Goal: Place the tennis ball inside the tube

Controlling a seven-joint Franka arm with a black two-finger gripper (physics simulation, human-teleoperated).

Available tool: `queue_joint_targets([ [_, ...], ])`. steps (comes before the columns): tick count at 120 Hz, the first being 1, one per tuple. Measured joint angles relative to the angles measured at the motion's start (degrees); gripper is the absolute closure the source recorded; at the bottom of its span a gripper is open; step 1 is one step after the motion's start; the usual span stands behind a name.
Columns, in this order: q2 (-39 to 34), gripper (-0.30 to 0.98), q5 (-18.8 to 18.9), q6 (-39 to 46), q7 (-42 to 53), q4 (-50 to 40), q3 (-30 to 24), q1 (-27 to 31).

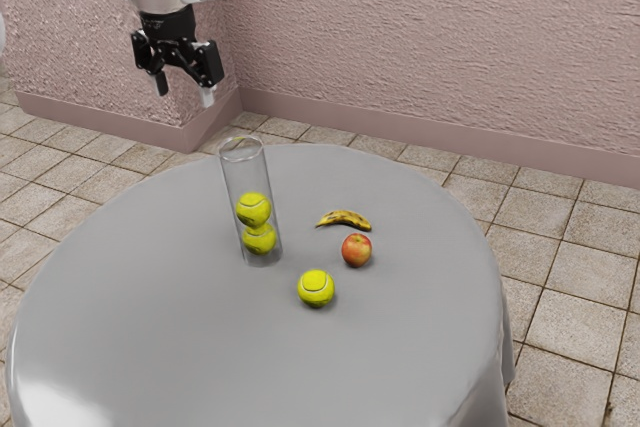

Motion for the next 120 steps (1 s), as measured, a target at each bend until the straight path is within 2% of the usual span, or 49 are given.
queue_joint_targets([
  [24, 0.1, 0.0, -1.4, -0.3, 0.4, 0.0, -0.6, 0.2],
  [52, 0.7, 0.0, -1.9, -1.2, 2.0, 0.0, -10.1, -0.2],
  [58, 1.0, 0.0, -3.5, -1.1, 2.2, -0.2, -11.3, -0.1],
  [66, 1.0, 0.0, -2.2, -0.6, 1.9, -0.9, -15.2, -0.2],
  [77, 2.0, 0.0, -0.3, 0.1, 1.4, -3.9, -18.9, -0.7],
  [93, 4.1, 0.0, 0.9, 3.3, 0.8, -8.5, -19.9, -0.7],
  [120, 2.9, 0.0, -0.2, 14.7, 0.7, -22.1, -20.0, -0.6],
])
